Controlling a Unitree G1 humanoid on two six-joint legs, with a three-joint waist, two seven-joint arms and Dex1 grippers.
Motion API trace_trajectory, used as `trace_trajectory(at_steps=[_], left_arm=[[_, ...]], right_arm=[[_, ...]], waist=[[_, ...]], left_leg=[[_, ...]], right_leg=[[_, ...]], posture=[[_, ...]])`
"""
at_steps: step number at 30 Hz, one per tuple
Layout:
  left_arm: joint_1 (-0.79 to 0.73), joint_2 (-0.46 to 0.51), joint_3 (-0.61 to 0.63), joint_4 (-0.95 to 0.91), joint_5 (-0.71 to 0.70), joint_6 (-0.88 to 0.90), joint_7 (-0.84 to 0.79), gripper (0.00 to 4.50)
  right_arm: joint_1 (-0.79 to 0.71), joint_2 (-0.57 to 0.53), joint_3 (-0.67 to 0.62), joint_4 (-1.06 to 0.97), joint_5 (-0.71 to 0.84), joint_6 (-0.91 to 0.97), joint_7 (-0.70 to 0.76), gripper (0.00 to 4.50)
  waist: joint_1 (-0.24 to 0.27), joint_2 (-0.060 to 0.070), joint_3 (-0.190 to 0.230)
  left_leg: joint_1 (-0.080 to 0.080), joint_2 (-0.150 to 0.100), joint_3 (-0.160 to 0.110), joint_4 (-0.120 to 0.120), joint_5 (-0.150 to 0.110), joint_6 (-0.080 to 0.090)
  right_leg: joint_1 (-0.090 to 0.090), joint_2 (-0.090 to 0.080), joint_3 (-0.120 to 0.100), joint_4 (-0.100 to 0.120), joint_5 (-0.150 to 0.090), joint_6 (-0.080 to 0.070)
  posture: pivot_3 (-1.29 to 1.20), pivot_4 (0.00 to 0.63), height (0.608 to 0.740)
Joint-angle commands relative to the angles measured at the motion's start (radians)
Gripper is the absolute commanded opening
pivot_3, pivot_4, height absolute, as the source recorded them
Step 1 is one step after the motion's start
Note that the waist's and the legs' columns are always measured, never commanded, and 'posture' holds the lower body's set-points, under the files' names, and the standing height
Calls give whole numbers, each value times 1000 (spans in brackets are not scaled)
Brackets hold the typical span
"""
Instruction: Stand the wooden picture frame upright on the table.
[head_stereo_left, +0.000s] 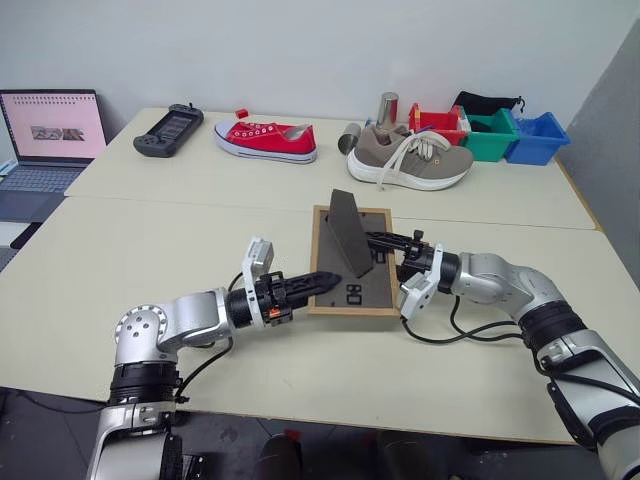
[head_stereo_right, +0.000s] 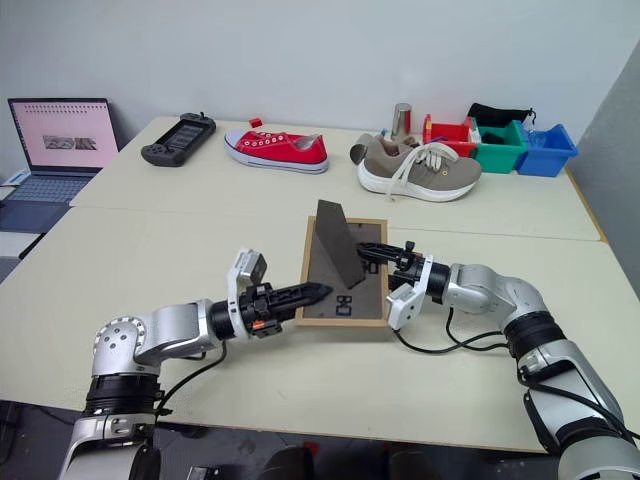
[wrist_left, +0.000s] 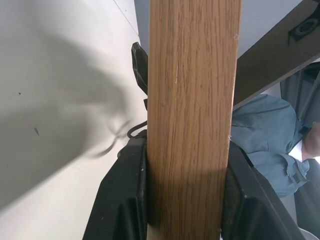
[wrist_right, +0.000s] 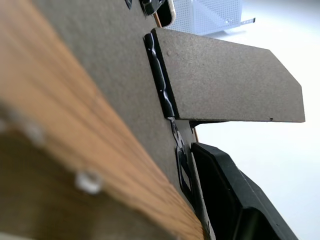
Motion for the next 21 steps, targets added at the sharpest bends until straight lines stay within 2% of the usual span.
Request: trace_trajectory(at_steps=[1,12,14,15,17,21], left_arm=[[12,14,-6,2,-51,10,-33,1361],[15,24,-37,-25,-51,-18,-29,1361],[12,24,-39,-26,-51,-21,-28,1361],[11,24,-39,-26,-51,-21,-29,1361],[10,26,-41,-28,-51,-21,-31,1361],[8,32,-45,-29,-51,-17,-41,1361]], right_arm=[[-46,-82,-46,-29,-80,43,-78,2119],[-56,-99,-15,-23,-58,9,-109,2118],[-52,-100,-16,-28,-45,2,-101,2799],[-49,-102,-16,-33,-44,-2,-99,2819],[-45,-114,-16,-35,-50,-23,-105,3468],[-55,-148,-15,-16,-56,-72,-138,3468]], waist=[[2,0,0],[2,0,0],[2,0,0],[2,0,0],[3,0,0],[6,0,0]], left_leg=[[0,0,0,0,0,0],[0,0,0,0,0,0],[0,0,0,0,0,0],[0,0,0,0,0,0],[1,0,0,0,0,0],[2,-1,0,0,0,0]], right_leg=[[0,0,0,0,0,0],[1,0,0,-1,0,0],[1,0,0,0,0,0],[1,0,0,-1,0,0],[2,0,0,-1,0,0],[2,-1,0,-1,0,0]], posture=[[0,150,740],[0,150,740],[0,150,740],[0,150,740],[0,150,740],[0,150,740]])
